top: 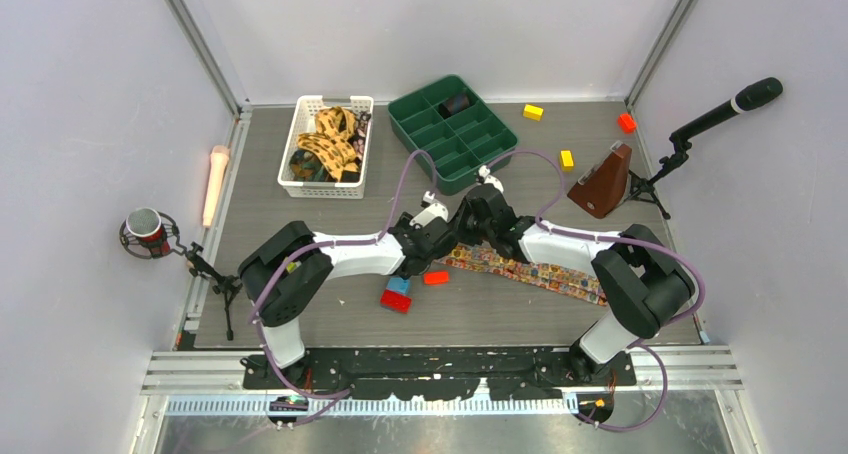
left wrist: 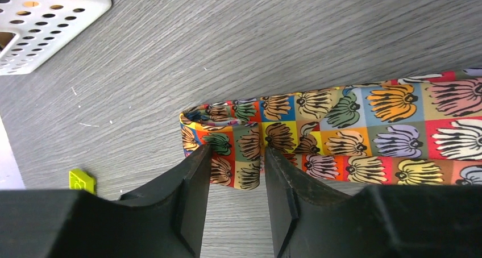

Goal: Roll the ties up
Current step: Roll the tie at the center of the board.

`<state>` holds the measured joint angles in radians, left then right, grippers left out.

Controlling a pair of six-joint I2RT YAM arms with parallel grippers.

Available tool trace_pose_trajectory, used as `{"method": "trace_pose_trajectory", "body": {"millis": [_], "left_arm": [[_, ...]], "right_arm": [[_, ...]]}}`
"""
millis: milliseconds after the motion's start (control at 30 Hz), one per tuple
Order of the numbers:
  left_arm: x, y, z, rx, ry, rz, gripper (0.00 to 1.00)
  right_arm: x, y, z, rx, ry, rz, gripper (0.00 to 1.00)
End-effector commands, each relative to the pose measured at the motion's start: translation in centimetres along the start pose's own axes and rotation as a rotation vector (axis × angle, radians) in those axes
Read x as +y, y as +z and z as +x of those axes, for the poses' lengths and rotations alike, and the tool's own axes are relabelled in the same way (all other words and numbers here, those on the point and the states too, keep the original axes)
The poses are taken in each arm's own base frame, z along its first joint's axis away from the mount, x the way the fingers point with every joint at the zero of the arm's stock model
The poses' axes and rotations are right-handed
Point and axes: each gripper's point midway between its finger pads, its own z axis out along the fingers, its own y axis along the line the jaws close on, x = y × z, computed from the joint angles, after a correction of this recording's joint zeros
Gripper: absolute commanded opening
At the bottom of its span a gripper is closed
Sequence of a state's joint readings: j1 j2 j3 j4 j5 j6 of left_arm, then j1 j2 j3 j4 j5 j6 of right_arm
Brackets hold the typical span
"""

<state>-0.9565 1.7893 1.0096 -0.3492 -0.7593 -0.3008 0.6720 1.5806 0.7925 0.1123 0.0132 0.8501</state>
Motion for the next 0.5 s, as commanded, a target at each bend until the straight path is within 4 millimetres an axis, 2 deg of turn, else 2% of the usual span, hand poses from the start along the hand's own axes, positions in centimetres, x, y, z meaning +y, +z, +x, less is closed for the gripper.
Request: {"method": "trace_pose_trajectory", "body": {"millis": [0, 233, 367, 467], "left_arm": [[-0.75, -0.92, -1.82, -0.04, -0.084, 0.052, 0.42], [-1.11, -1.0, -1.99, -0.052, -0.102, 0.076, 0.36], [-1.09, -0.88, -1.88, -0.055, -0.109, 0.076, 0.27], [-1.02, -0.73, -1.85, -0.051, -0.113, 0.074, 0.27]], "right_arm": [[1.94, -1.06, -1.92, -0.062, 0.013, -0.066, 0.0], [1.9, -0.94, -1.93, -0.062, 0.013, -0.064, 0.0], [1.8, -0.82, -1.8, -0.058, 0.013, -0.061, 0.0], [2.17, -0.89, -1.44, -0.035, 0.013, -0.081, 0.0]]}}
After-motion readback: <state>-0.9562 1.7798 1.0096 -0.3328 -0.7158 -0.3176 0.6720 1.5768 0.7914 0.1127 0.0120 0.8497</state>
